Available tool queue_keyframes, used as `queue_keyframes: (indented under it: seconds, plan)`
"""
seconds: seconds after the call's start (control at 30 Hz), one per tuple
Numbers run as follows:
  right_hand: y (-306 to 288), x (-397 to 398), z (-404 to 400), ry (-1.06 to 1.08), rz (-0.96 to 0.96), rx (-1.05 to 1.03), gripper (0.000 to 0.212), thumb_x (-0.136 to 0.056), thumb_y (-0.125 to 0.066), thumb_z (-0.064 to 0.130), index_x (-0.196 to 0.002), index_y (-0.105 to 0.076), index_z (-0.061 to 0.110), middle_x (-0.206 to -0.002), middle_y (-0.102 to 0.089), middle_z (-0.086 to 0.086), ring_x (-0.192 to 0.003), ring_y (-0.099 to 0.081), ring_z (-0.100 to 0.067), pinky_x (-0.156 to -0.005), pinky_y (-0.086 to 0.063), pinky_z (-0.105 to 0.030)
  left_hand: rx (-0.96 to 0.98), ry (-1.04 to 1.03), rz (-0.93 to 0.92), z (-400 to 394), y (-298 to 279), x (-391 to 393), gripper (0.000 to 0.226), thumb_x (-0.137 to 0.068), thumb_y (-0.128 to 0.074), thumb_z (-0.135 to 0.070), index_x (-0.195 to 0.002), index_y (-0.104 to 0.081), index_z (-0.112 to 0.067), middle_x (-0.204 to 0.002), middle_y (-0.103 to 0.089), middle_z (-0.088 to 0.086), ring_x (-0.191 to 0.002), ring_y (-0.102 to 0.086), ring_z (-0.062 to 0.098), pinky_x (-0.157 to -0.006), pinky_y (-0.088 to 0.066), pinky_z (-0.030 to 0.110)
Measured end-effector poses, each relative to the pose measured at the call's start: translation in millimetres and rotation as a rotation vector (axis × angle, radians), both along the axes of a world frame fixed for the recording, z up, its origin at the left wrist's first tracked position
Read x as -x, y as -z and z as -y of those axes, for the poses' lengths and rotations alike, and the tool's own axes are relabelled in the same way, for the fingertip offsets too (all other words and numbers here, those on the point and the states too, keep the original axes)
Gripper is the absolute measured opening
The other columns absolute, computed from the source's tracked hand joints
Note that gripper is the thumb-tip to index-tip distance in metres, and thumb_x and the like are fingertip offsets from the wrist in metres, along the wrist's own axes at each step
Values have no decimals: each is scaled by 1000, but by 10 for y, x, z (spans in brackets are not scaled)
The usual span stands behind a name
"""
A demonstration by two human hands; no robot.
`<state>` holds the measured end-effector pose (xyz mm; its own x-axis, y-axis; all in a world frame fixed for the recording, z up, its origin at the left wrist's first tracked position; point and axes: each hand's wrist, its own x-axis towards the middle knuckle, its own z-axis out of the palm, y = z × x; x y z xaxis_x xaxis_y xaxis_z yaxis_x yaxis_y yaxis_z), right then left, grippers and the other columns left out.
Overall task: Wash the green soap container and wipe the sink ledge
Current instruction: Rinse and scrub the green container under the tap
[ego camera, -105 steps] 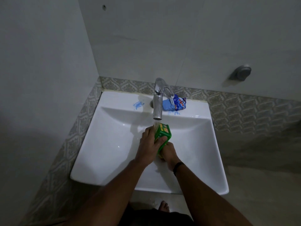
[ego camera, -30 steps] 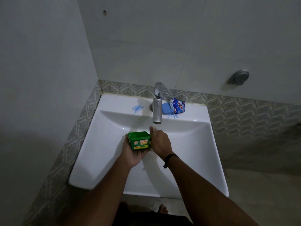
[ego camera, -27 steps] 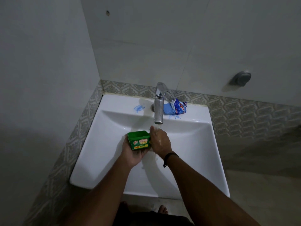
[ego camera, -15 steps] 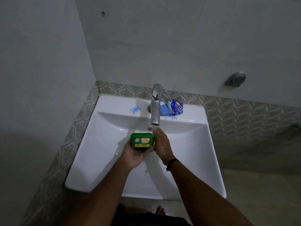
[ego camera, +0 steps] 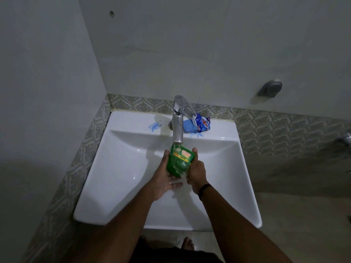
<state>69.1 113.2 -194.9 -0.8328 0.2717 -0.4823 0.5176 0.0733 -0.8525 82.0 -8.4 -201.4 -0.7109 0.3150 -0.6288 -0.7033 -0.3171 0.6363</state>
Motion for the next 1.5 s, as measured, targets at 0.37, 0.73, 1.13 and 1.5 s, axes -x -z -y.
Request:
queue_keyframes:
  seconds: [0.37,0.73,1.13,1.5]
  plan:
    - [-75,-77,52,22,128,353,62,-95,-17,62,-60,-45,19,-43,-37,3,-31,-28,-8,-35,-23,-11,249,-130,-372,-73,87,-41,43,-97,-49,-43,-130,-48,-15,-106,-68,16,-80,-70,22,-62,-59,35]
    - [29,-342,321,-156,-288,-67,34,-92,-53,43,-71,-64,18,-73,-69,-7,-65,-61,-15,-62,-52,-38,138,-210,105,17,153,-5,58,-96,-34,-60,-112,-68,-15,-107,-71,18,-94,-68,33,-72,-57,47]
    - [-22,-399,187,-160,-517,-177,33,-96,-52,33,-65,-58,22,-54,-56,9,-50,-50,-8,-51,-44,-32,269,-100,-339,22,-26,-77,88,-69,-46,-81,-131,-47,-19,-121,-63,9,-104,-65,21,-85,-57,46]
    - [30,-409,-76,-386,-636,-527,45,-89,-42,50,-85,-66,13,-59,-63,3,-54,-60,-17,-52,-48,-32,238,-36,-561,278,-25,40,95,-49,-93,-39,-130,-47,-22,-128,-56,5,-113,-61,25,-78,-57,32]
